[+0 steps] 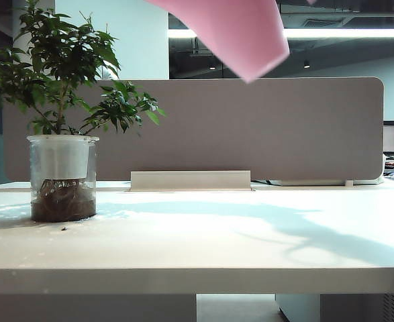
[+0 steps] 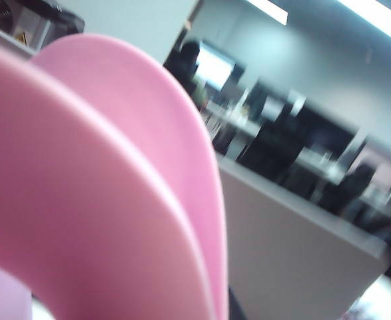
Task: Pick up the watering can from the table, water the potted plant, and put the can back.
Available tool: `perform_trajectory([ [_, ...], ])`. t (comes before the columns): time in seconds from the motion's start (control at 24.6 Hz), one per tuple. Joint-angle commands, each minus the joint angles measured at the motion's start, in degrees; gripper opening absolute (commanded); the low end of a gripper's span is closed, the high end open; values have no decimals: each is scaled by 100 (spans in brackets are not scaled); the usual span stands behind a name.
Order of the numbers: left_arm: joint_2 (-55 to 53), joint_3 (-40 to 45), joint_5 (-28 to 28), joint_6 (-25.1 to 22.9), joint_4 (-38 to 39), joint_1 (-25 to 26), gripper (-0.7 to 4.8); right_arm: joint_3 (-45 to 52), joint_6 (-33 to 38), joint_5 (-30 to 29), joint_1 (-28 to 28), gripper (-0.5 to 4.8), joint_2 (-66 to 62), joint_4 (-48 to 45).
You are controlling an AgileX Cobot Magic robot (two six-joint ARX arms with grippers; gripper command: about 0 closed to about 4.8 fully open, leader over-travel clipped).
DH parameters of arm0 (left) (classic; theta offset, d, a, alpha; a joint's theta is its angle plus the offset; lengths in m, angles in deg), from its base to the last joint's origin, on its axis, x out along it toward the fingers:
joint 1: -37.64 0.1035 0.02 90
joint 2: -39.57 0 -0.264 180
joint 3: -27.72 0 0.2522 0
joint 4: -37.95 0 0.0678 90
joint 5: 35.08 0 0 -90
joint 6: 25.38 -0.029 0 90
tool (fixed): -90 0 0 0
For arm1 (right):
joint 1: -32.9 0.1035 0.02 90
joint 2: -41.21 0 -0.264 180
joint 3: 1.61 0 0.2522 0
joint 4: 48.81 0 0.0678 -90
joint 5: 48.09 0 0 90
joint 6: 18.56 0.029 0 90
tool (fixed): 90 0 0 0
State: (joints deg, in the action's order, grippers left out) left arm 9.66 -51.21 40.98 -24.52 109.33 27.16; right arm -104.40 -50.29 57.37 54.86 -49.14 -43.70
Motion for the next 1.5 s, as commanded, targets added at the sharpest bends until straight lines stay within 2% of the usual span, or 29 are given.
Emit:
perform_trajectory([
  [0.04, 2, -15, -26, -22, -107, 2, -5, 734, 1523, -529, -372, -1, 50, -614],
  [0.12, 2, -15, -24, -22, -109, 2, -5, 1510, 2203, -767, -610, -1, 46, -1416],
  [0.2, 2, -15, -26, -22, -109, 2, -5, 2533, 2669, -1093, -846, -1, -35, -2756],
  [0.41, 2, -15, -24, -22, -109, 2, -5, 3670, 2806, -1440, -966, -1, -463, -4498],
  [0.53, 2, -15, -26, -22, -107, 2, -5, 4083, 3189, -1698, -964, -1, -1106, -5396],
  [0.73, 2, -15, -24, -22, -107, 2, -5, 4131, 3193, -1823, -949, -1, -1928, -6076],
  [1.02, 2, -15, -24, -22, -109, 2, -5, 4306, 3195, -2035, -933, 1, -2227, -6070],
  [1.14, 2, -15, -24, -22, -107, 2, -5, 4551, 3187, -2033, -935, 101, -2225, -6113],
  [1.18, 2, -15, -24, -22, -107, 2, -5, 4664, 3171, -2037, -935, 180, -2218, -6199],
  [1.22, 2, -15, -24, -22, -109, 2, -5, 4690, 3171, -2035, -933, 203, -2214, -6214],
  [1.26, 2, -15, -26, -22, -109, 2, -5, 4776, 3171, -2035, -933, 261, -2177, -6216],
  [1.5, 2, -15, -26, -22, -109, 2, -5, 4848, 3171, -2033, -925, 289, -2090, -6207],
])
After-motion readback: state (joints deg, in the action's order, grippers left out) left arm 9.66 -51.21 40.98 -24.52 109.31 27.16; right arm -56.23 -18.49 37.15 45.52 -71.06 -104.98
